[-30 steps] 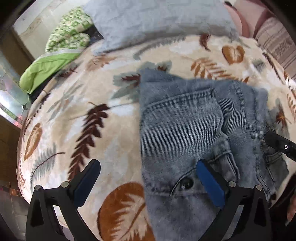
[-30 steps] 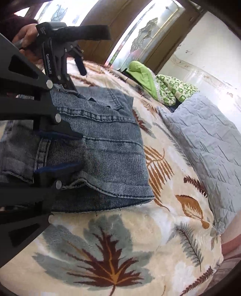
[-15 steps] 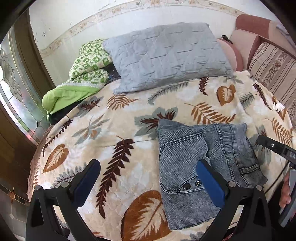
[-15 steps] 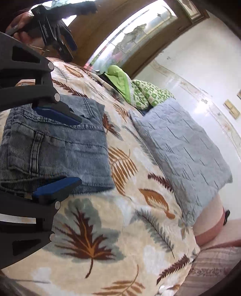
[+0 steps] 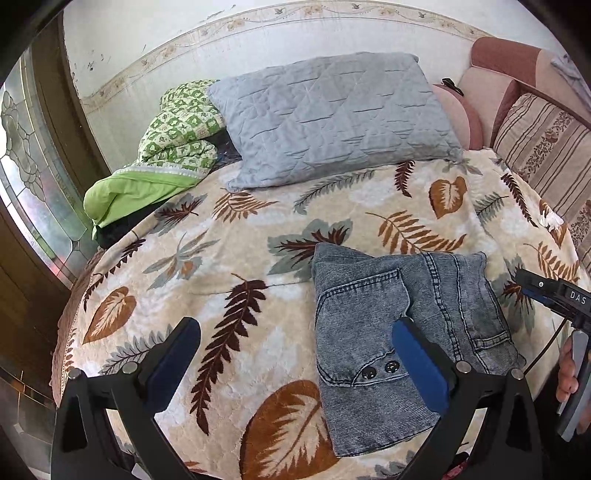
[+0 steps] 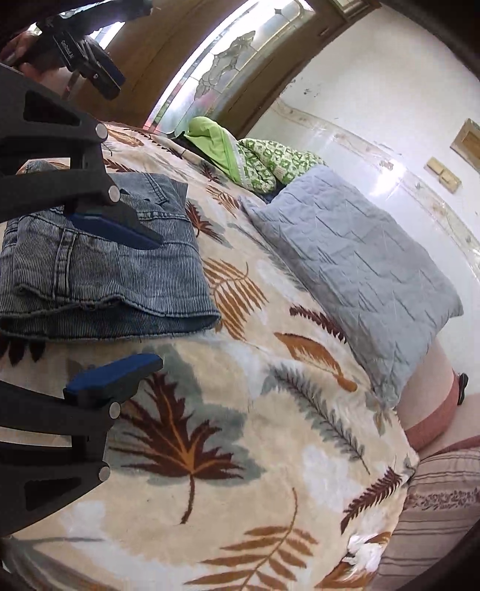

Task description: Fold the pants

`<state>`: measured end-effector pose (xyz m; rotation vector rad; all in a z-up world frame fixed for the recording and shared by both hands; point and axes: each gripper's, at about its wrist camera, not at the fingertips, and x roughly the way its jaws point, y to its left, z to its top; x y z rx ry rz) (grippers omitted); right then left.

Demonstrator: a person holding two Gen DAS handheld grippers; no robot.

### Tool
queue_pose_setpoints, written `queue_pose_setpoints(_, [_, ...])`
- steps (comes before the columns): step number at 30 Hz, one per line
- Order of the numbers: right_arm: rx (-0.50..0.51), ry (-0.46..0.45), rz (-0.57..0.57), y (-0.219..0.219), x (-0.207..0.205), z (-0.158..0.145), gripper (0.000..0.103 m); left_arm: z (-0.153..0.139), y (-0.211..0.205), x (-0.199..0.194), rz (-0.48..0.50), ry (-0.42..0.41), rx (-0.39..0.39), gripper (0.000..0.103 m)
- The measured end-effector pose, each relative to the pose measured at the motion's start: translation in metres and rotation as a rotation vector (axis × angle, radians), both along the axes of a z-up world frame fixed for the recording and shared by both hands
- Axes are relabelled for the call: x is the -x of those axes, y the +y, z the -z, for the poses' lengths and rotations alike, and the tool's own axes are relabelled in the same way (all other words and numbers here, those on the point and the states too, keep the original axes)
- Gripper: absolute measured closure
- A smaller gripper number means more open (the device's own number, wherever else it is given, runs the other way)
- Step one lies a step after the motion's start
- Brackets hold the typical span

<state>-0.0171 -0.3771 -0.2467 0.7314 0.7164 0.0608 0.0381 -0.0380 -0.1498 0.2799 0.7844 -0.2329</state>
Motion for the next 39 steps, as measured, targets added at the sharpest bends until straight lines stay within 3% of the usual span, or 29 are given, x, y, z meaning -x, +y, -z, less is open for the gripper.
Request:
queue_pose_setpoints(17, [0.016,0.036,-0.059,0.014,-0.008,0.007,0.041,0.029,0.008,-0.011,-0.026,0.07,-0.019,0.0])
queue_pose_setpoints(23, [0.026,0.047,-0.077,0.02,-0.009,0.008,0.041,0.05,0.013,-0.018,-0.037,0.15,-0.01,0.0])
queue_pose_setpoints(29, [0.095,-0.051,-0.104,0.031,-0.002,-0.011,0.041,0.06,0.019,-0.022,-0.061,0.195,0.003,0.0])
queue_pose_setpoints(33, [0.175,-0.078,-0.198,0.055,-0.003,-0.017,0.041,0.085,0.008,-0.018,-0.036,0.262,-0.053,0.0])
queue_pose_setpoints(36, [0.204,-0.025,-0.269,0.071,-0.01,-0.008,0.041,0.109,-0.005,-0.012,0.0,0.309,-0.125,0.0])
queue_pose_setpoints(39, [0.206,0.125,-0.357,0.084,-0.024,0.022,0.04,0.111,-0.01,-0.008,0.004,0.282,-0.147,0.0])
